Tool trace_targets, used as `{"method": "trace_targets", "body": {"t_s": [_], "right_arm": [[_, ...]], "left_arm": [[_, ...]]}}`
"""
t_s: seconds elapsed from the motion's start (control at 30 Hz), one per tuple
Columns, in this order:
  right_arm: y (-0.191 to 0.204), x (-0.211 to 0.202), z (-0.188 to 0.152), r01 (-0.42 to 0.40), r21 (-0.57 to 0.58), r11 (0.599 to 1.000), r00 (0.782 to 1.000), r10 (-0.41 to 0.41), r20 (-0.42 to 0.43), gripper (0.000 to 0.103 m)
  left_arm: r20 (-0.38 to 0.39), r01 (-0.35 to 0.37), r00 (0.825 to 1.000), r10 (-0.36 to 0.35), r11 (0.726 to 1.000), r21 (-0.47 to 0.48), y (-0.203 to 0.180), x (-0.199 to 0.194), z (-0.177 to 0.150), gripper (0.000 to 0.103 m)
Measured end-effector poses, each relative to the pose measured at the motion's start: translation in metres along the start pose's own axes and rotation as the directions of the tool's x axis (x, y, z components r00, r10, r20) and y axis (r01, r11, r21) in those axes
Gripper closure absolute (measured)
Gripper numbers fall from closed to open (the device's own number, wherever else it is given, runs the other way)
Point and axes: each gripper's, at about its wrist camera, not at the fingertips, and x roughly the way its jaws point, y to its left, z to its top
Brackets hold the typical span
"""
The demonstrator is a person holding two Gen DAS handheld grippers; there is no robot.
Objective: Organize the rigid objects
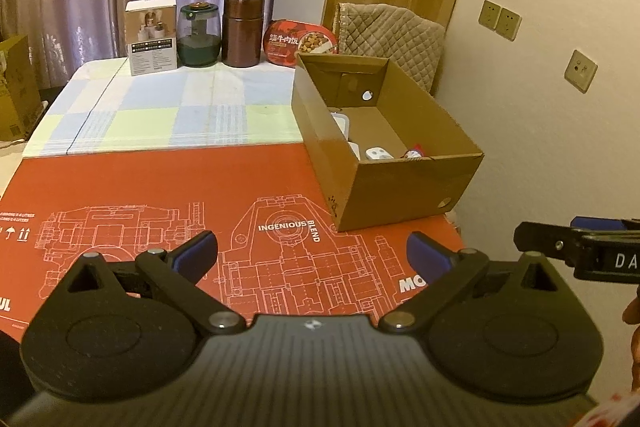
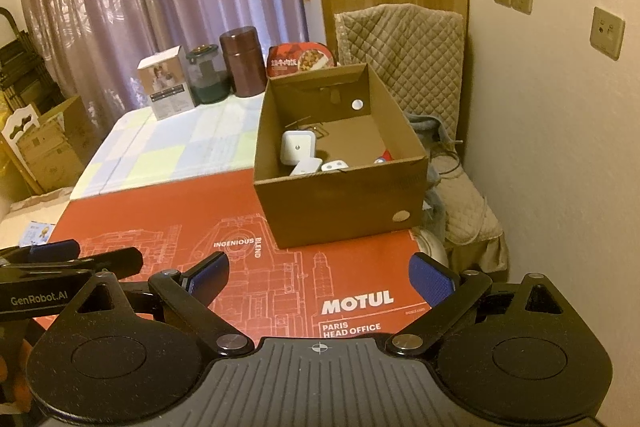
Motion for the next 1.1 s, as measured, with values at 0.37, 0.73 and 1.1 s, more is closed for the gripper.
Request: {"method": "trace_targets", "body": {"t_s": [0.37, 0.73, 1.1], "right_arm": [[-0.0025, -0.0004, -0.0042, -0.003, 0.013, 1.0, 1.0, 0.003, -0.008, 0.009], [-0.0036, 0.0005, -0.0048, -0.001, 0.015, 1.0, 1.0, 0.001, -0.003, 0.009], [-0.0018, 0.0012, -0.0052, -0.002, 0.013, 1.0, 1.0, 0.002, -0.004, 0.009]], "left_arm": [[0.001, -0.011, 1.0, 0.011, 1.0, 0.002, -0.0002, -0.0016, -0.0009, 0.003], [-0.004, -0.013, 1.0, 0.013, 1.0, -0.001, -0.002, 0.0005, -0.0025, 0.003], [-0.007, -0.012, 1.0, 0.012, 1.0, -0.011, -0.0016, 0.0017, -0.0033, 0.003]]}}
